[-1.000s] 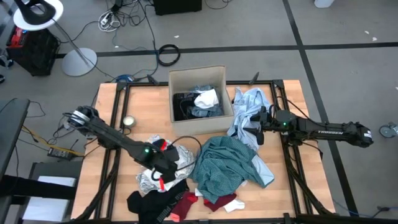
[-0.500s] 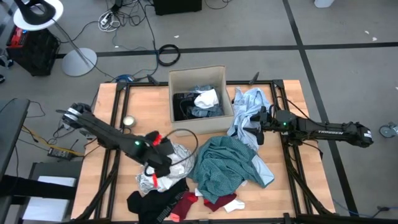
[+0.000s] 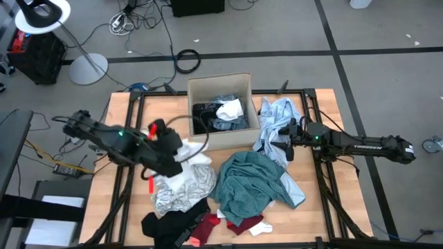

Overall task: Sort clothes
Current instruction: Put the white shorts into the laundry organizer

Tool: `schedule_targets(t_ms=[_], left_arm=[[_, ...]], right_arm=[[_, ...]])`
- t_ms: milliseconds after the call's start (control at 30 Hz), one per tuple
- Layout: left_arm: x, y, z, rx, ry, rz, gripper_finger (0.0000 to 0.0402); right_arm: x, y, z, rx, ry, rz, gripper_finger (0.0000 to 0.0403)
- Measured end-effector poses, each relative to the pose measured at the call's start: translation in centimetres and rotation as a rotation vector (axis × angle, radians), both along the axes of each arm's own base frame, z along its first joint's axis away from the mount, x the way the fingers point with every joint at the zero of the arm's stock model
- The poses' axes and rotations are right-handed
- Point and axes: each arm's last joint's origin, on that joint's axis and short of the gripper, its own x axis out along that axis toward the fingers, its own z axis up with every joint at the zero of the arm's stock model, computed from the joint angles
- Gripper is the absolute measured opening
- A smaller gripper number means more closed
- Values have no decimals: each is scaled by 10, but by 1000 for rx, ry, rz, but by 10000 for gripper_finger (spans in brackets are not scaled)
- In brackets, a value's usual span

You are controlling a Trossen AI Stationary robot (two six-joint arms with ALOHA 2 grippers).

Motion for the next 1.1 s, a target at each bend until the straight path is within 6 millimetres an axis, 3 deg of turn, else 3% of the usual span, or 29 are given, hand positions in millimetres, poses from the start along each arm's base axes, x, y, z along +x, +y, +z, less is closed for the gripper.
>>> schedule_targets(t_ms=[400, 533, 767, 933, 1100], left_arm=[[20, 67, 84, 170, -316, -43, 0], [27, 96, 100, 204, -424, -66, 0], [43, 143, 101, 185, -493, -85, 0], [61, 170, 87, 138, -471, -97, 0], [89, 186, 61, 75, -393, -124, 0]], right_arm=[[0, 0, 0, 0, 0, 0, 254], [0, 0, 0, 0, 1, 0, 254], [0, 0, 0, 0, 0, 0, 254], [0, 0, 0, 0, 0, 0, 254], [0, 0, 0, -1, 1, 0, 254]])
